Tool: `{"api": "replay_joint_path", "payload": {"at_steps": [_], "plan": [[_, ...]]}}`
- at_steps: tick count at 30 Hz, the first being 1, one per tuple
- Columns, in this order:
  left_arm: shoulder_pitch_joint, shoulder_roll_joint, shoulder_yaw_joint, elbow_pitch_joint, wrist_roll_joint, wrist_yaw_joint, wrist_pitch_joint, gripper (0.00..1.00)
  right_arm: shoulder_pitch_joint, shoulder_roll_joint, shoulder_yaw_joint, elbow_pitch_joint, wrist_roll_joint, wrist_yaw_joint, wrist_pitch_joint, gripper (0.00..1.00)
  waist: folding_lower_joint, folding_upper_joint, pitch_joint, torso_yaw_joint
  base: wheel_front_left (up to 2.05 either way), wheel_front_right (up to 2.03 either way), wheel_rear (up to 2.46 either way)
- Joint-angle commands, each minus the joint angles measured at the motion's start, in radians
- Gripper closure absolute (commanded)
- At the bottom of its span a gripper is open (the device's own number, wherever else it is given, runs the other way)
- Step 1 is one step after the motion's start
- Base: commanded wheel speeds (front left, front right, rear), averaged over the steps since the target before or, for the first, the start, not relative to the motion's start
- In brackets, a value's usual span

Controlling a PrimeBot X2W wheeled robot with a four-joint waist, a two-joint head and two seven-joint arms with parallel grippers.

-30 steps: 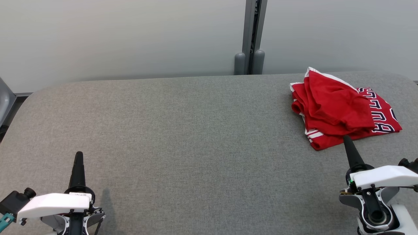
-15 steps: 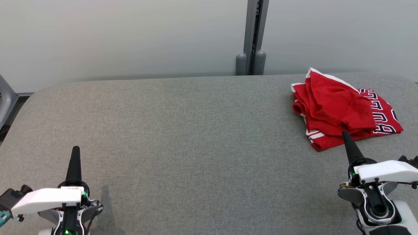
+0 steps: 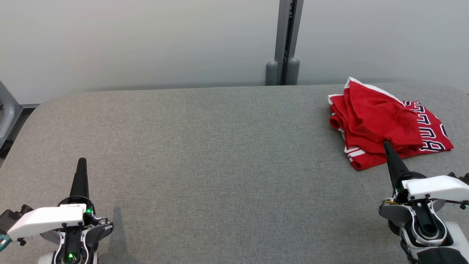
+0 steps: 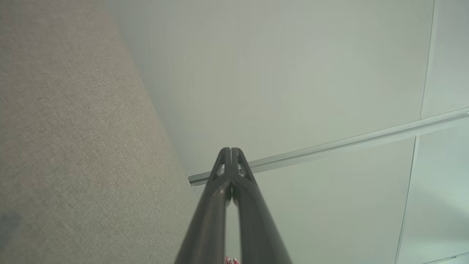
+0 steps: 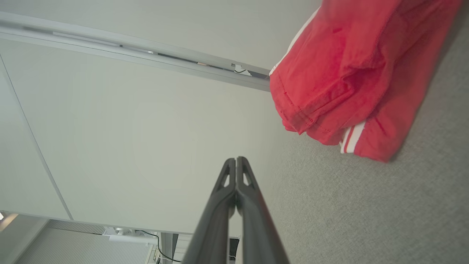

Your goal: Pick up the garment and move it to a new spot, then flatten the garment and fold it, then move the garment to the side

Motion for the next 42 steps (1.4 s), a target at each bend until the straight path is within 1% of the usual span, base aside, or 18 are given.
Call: {"api": "replay_joint_path", "payload": {"at_steps": [1, 28, 42], "plan": [[-0.016, 0.006, 0.006, -0.003, -0.020, -0.002, 0.006, 1.00, -0.020, -0.001, -0.003, 0.003, 0.018, 0.002, 0.007, 1.00, 0.0000, 0.0000, 0.000, 0.000, 0.00, 0.00, 0.00], [-0.052, 0.007, 0.027, 0.010, -0.198, -0.002, 0.054, 1.00, -0.057, 0.007, -0.023, 0.036, 0.192, 0.002, 0.059, 1.00, 0.0000, 0.0000, -0.006, 0.010, 0.00, 0.00, 0.00], [-0.045, 0.007, 0.027, 0.009, -0.198, -0.002, 0.053, 1.00, -0.053, 0.007, -0.023, 0.035, 0.192, 0.002, 0.059, 1.00, 0.0000, 0.0000, -0.006, 0.010, 0.00, 0.00, 0.00]]}}
